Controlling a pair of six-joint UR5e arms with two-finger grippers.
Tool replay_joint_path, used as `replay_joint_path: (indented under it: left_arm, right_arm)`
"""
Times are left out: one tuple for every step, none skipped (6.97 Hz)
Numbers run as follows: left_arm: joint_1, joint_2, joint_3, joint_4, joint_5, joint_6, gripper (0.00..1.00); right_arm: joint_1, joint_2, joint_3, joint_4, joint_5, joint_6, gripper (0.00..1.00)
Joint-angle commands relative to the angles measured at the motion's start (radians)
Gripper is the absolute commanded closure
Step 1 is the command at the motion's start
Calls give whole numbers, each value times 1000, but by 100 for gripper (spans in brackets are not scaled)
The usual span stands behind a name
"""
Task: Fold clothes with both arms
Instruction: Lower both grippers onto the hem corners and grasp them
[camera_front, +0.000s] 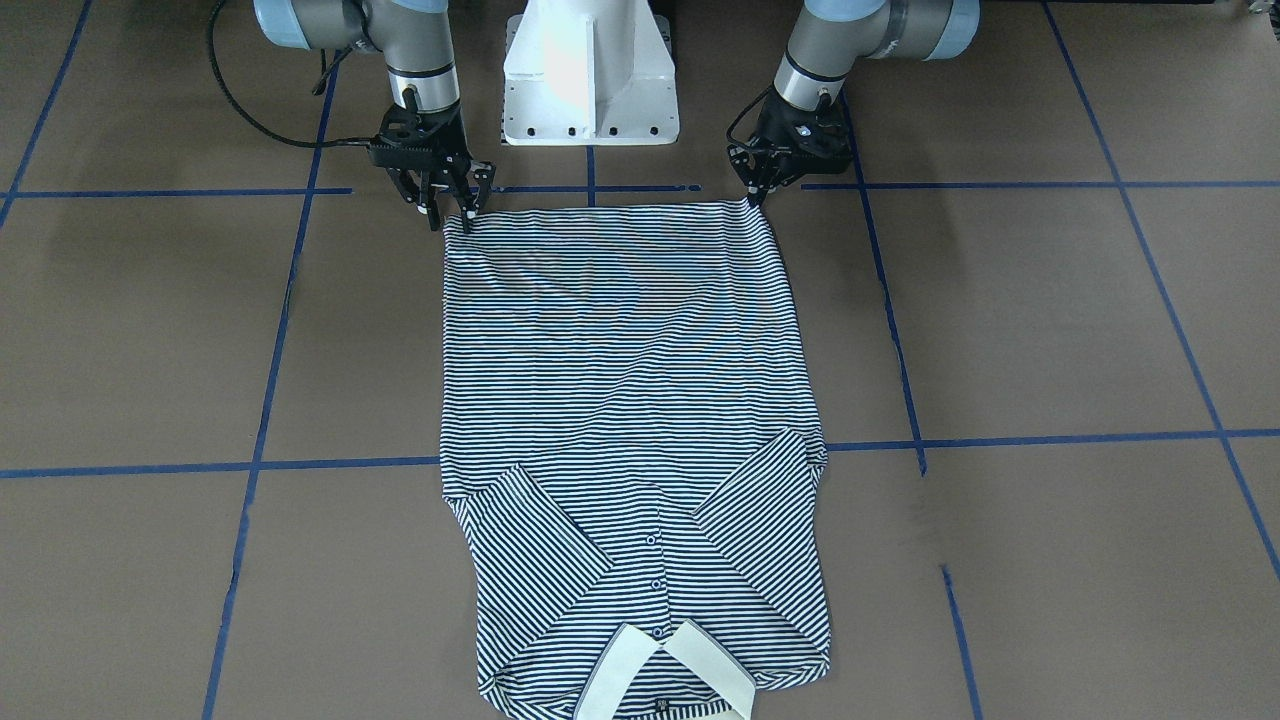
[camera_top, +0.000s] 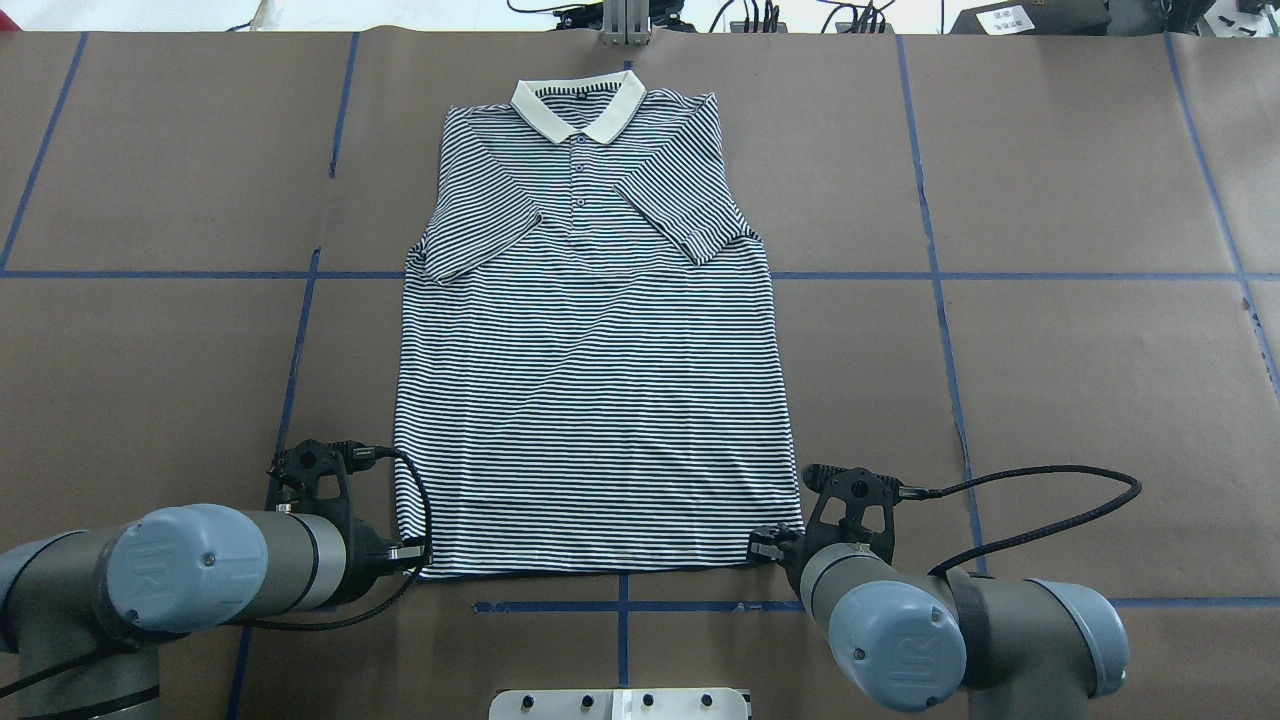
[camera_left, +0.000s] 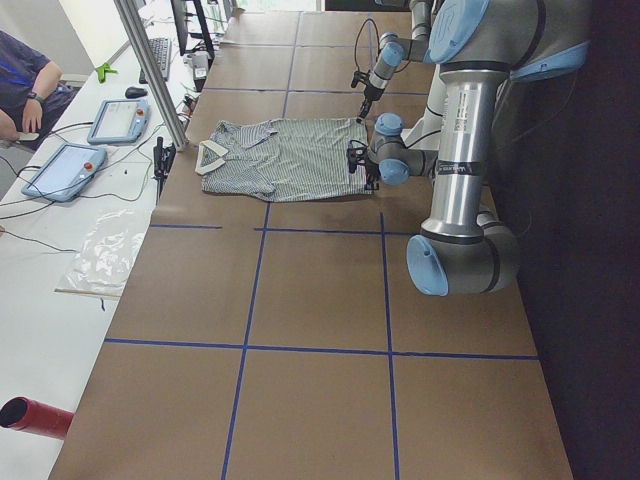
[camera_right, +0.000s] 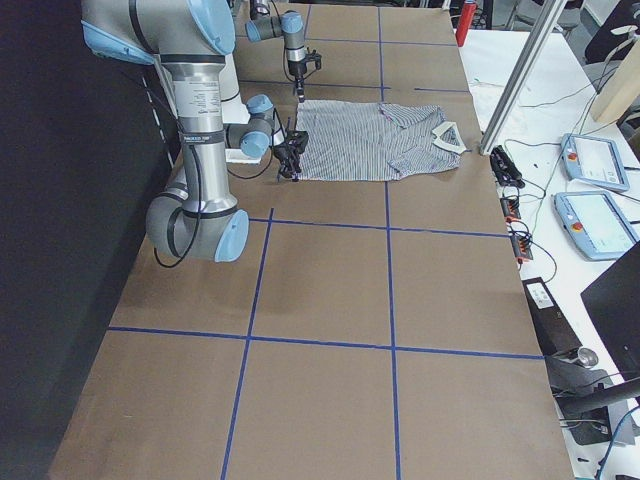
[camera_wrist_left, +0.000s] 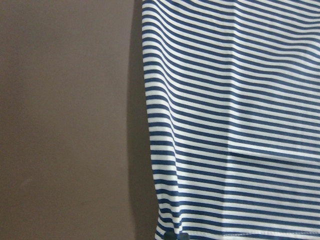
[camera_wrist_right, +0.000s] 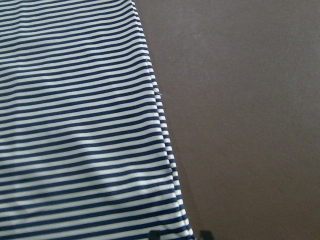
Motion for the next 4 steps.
replay_joint_path:
  left_arm:
    - [0,-1,0,0,0,0,100]
    - [0,-1,0,-2,2,0,100]
    - [2,-2,0,0,0,0,100]
    - [-3,-5,-36,9,-8,3,100]
  right_arm:
    - [0,-1,1,0,-3,11,100]
    - [0,-1,3,0,-3,9,100]
    - [7,-1,16,-2,-3,3,100]
    - [23,-21,89,-15,6,-3,100]
